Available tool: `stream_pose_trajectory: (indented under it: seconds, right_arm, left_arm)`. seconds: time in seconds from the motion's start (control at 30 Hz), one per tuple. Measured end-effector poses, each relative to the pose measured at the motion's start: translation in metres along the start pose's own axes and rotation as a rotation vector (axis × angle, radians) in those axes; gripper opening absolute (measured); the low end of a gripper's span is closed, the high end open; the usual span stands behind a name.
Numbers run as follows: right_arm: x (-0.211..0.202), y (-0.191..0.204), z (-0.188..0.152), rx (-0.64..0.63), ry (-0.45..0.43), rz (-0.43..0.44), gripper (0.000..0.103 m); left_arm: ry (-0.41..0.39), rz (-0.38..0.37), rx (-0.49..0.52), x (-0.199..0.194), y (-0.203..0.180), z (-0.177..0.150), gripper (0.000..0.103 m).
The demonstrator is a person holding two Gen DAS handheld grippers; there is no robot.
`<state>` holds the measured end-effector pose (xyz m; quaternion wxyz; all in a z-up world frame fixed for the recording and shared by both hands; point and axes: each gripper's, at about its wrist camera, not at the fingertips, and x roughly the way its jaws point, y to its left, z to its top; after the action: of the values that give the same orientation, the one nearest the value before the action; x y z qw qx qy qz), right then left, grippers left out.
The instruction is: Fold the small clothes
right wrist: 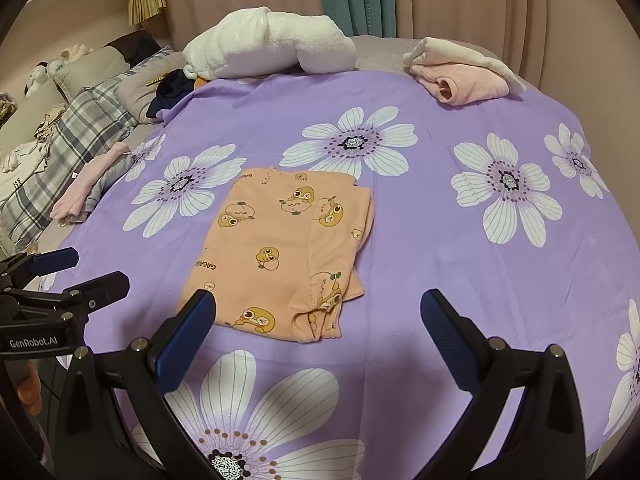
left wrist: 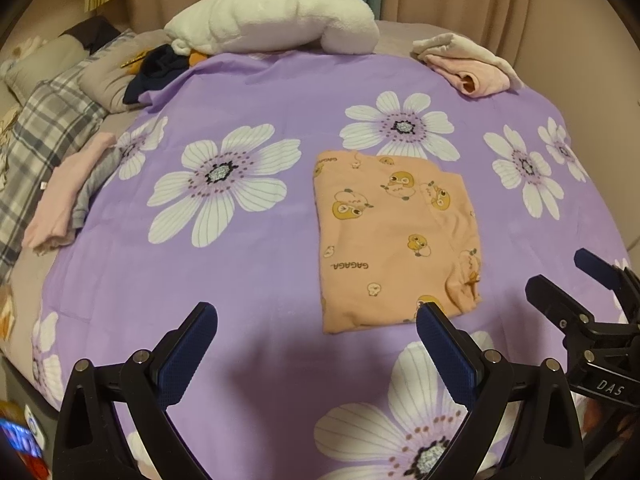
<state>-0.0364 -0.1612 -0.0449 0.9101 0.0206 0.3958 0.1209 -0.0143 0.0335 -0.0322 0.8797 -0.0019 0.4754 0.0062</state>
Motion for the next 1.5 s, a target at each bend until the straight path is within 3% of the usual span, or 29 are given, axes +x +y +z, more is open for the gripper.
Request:
stream_pose_trajectory:
  seconds: [1.5]
  right_arm:
    - [0.0016,0.0027,0.0019,-0.001,0.007,0.0,0.103]
  left_arm:
    - [-0.015,0.006,0.002,-0.0025,-0.0029,0.0011,0.099]
